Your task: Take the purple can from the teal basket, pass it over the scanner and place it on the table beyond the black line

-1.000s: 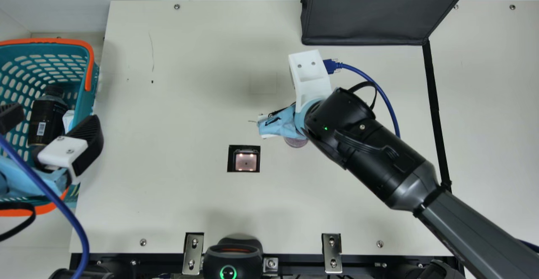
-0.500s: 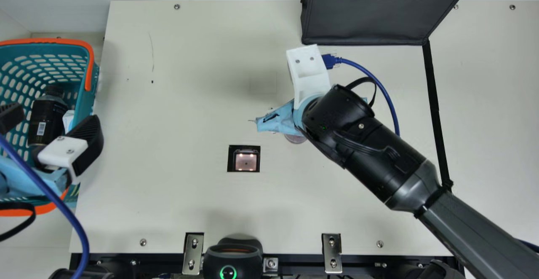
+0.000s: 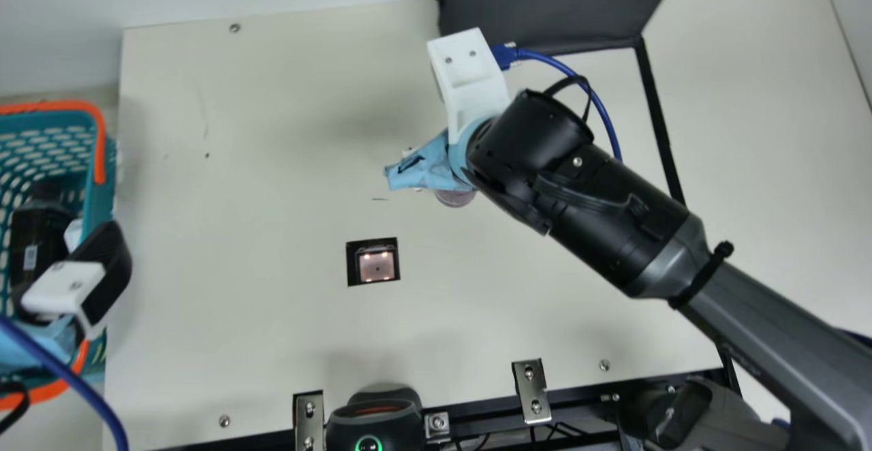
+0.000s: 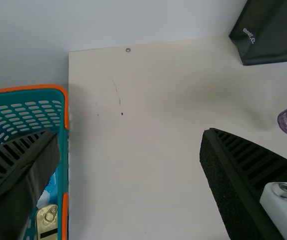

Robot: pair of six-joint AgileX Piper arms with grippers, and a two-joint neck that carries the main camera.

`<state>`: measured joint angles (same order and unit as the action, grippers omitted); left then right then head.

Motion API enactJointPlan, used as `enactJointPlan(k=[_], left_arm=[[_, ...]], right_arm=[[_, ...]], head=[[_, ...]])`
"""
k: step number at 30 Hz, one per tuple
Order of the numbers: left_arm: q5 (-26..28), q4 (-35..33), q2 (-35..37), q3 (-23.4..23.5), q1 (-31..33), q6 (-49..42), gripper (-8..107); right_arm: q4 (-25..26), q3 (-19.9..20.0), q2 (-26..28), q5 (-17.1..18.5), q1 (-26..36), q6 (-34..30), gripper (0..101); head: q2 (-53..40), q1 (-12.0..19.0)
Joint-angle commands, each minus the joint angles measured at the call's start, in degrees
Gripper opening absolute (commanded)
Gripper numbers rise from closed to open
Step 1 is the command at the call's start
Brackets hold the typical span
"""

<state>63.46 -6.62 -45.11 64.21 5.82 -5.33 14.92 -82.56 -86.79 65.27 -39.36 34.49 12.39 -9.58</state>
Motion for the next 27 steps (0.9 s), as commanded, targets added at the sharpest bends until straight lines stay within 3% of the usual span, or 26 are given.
enactJointPlan(k=[1,4,14,27], left_arm=[[0.00,0.00,0.00,0.00,0.00,0.00,90],[0.00,0.00,0.00,0.00,0.00,0.00,90],[0.00,0.00,0.00,0.00,0.00,0.00,90],[0.00,0.00,0.00,0.00,0.00,0.00,90]], right_arm=[[-0.31,0.29,1.01,-0.15,2.00,-1.01,0],[-1.05,0.59,2.74,-0.04,5.26,-3.43,0],[-5.02,-0.28,7.49,2.74,20.35,-17.12,0],[-13.16,-5.42,6.28,4.63,43.73,-41.04,0]], head=[[5.21,1.66],[9.19,1.66],[9.19,1.66],[9.19,1.66]])
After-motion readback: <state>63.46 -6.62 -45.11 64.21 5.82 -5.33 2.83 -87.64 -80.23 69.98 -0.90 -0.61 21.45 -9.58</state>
